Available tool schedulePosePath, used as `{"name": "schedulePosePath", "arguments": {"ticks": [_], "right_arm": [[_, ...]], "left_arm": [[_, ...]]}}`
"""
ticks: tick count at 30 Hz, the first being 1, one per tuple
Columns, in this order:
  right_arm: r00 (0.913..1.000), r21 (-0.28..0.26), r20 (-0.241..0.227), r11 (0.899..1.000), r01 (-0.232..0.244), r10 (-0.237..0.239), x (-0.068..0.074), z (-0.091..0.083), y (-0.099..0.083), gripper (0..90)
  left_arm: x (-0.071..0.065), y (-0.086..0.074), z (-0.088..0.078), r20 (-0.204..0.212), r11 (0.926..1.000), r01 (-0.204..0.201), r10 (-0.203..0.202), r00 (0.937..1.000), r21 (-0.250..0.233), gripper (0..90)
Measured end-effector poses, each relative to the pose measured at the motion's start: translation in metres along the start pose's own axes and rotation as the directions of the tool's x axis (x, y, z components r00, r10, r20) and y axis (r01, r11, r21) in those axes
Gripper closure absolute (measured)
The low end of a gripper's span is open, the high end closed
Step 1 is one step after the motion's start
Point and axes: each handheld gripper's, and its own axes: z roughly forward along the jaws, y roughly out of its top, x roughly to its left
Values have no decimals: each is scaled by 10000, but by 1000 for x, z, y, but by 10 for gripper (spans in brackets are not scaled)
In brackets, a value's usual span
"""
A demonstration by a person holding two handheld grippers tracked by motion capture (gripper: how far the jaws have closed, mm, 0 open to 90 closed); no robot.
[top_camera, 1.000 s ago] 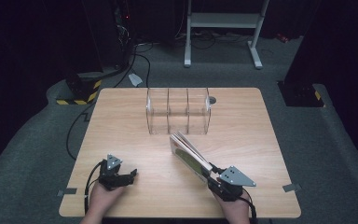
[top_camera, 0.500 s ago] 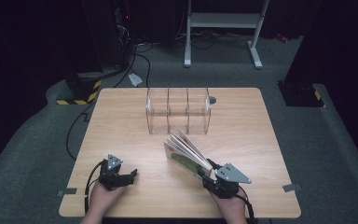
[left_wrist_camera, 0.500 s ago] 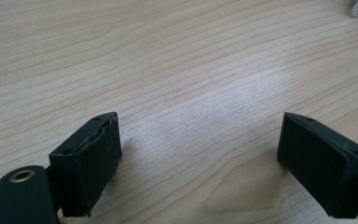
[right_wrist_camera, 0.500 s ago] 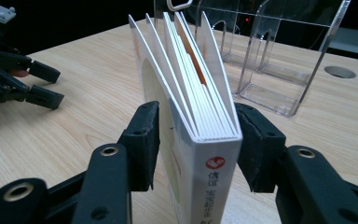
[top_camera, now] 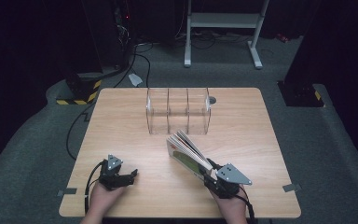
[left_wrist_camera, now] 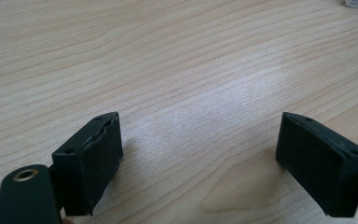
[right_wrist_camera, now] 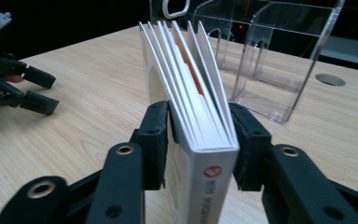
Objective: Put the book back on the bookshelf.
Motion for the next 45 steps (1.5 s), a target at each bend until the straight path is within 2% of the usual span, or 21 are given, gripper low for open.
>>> {"name": "schedulePosePath", "arguments": {"ticks": [5, 8, 12, 17, 22, 35, 45], "right_arm": [[9999, 107, 35, 9999, -116, 116, -3, -4, 0, 578], [10000, 191, 55, 9998, 1, -2, -2, -4, 0, 593], [9999, 222, 138, 9997, -69, 66, 0, -3, 0, 670], [10000, 141, 41, 9999, -87, 86, -1, -3, -1, 697], [9999, 143, -16, 9998, 102, -102, 1, -4, -2, 736], [9999, 306, 167, 9995, -31, 26, 0, -3, 1, 750], [9986, 100, 535, 9999, -56, 50, 1, -7, 5, 755]], "left_arm": [[0, 0, 0, -9, 10000, -7, 7, 10000, -24, 146], [0, 0, 0, -9, 10000, -14, 14, 10000, -14, 147], [0, 0, 0, -9, 10000, -10, 10, 10000, -8, 147], [0, 0, 0, -11, 10000, 17, -17, 10000, -10, 148], [0, 0, 0, -13, 10000, 16, -16, 10000, -18, 148], [0, 0, 0, -12, 10000, -28, 28, 10000, 26, 148], [0, 0, 0, -9, 10000, -20, 20, 10000, 23, 148]]}}
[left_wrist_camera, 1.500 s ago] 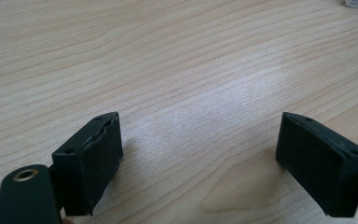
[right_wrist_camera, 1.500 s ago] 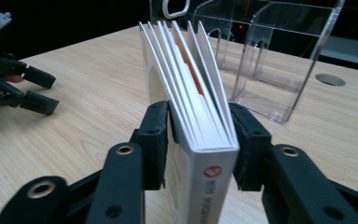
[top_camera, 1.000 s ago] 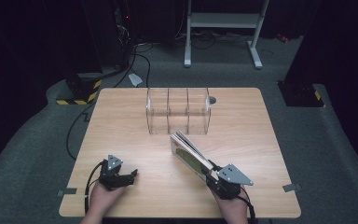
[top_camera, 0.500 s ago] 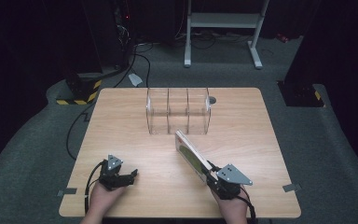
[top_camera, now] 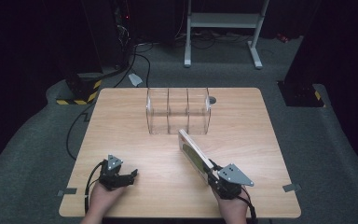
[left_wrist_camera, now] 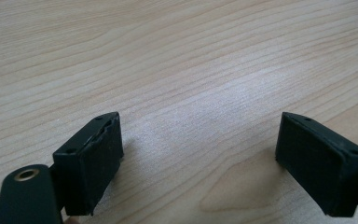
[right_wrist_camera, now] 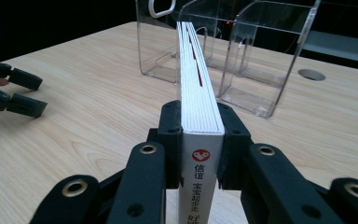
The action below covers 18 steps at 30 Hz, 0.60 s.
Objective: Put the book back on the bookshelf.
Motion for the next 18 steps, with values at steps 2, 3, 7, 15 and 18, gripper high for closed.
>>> {"name": "schedulePosePath", "arguments": {"ticks": [2, 3, 7, 15, 18], "right_arm": [[10000, -21, 56, 10000, -54, 54, -1, -1, 0, 755], [9999, -20, 87, 10000, -82, 82, -2, -2, 1, 756], [9994, -86, 313, 9999, -136, 139, -8, -7, 3, 756], [9972, -299, 636, 9988, -382, 400, -17, -13, 5, 756], [9966, -371, 709, 9985, -402, 428, -19, -14, 6, 756]], "left_arm": [[0, 0, 0, -1, 10000, 2, -2, 10000, -1, 148], [0, 0, 0, -4, 10000, -10, 10, 10000, 0, 148], [0, 0, 0, 4, 10000, 5, -5, 10000, -14, 148], [0, 0, 0, 3, 10000, 4, -4, 10000, -15, 149], [0, 0, 0, 1, 10000, -1, 1, 10000, 4, 148]]}}
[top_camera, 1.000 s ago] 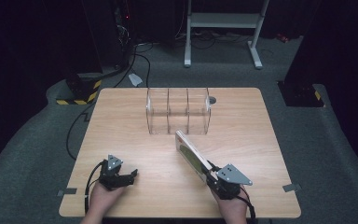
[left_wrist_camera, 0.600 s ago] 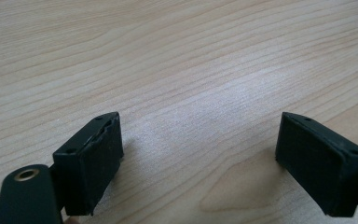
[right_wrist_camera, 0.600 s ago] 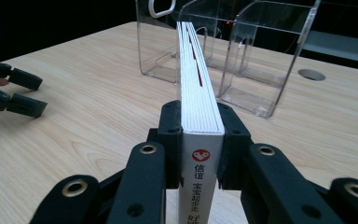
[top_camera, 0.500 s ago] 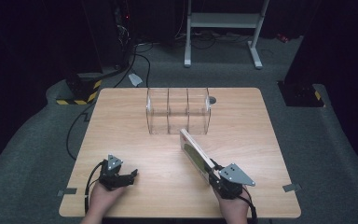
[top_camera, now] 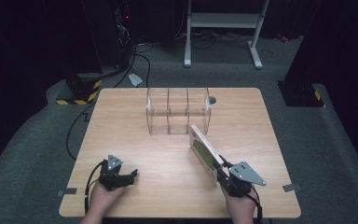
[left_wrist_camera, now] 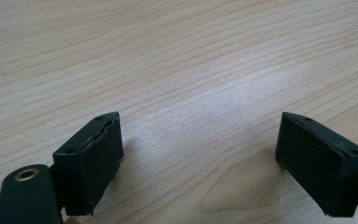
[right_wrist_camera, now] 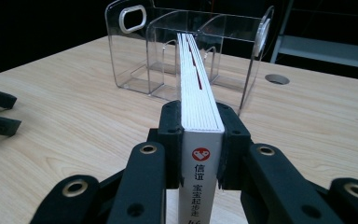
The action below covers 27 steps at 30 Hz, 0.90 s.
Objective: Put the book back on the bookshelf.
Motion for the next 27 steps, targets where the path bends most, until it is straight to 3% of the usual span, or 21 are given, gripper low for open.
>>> {"name": "schedulePosePath", "arguments": {"ticks": [4, 12, 22, 23, 26, 27], "right_arm": [[9999, -83, 68, 9999, -139, 140, -3, -2, 3, 756], [9988, -252, 484, 9997, 64, -52, -8, 0, 19, 757], [9935, -219, 1126, 9996, 185, -159, -16, 36, 48, 756], [9922, -165, 1241, 9997, 171, -149, -17, 47, 51, 756], [9915, -67, 1288, 9998, 170, -160, -18, 56, 54, 756], [9906, -2, 1359, 9999, 133, -131, -18, 68, 56, 757]], "left_arm": [[0, 0, 0, -12, 10000, 12, -12, 10000, -13, 149], [0, 0, 0, -3, 10000, 28, -28, 10000, -18, 151], [-1, 0, 0, 5, 10000, 3, -3, 10000, -35, 158], [0, 0, -1, 8, 10000, -69, 69, 10000, -13, 158], [0, 0, -1, -3, 10000, -53, 53, 10000, -30, 158], [0, 0, -1, -3, 10000, -56, 56, 10000, -32, 158]]}}
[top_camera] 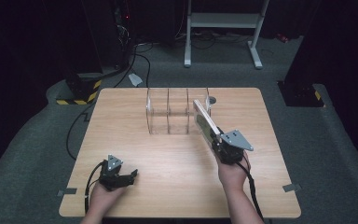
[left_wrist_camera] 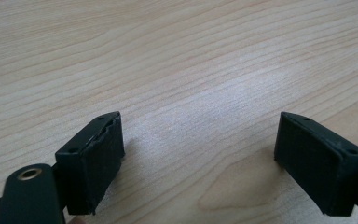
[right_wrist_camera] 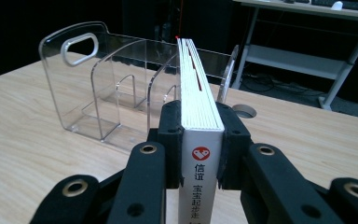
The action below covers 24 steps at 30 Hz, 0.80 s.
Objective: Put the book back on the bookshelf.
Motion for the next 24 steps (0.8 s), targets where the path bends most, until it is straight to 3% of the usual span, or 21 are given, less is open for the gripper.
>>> {"name": "schedulePosePath", "arguments": {"ticks": [10, 24], "right_arm": [[10000, 106, 83, 9999, 27, -28, 8, 32, 10, 756], [9977, 347, 680, 9994, -61, 37, 7, 66, 15, 755]], "left_arm": [[0, 0, 0, 10, 10000, 23, -23, 10000, 15, 158], [0, 0, 0, 10, 10000, 21, -21, 10000, 13, 158]]}}
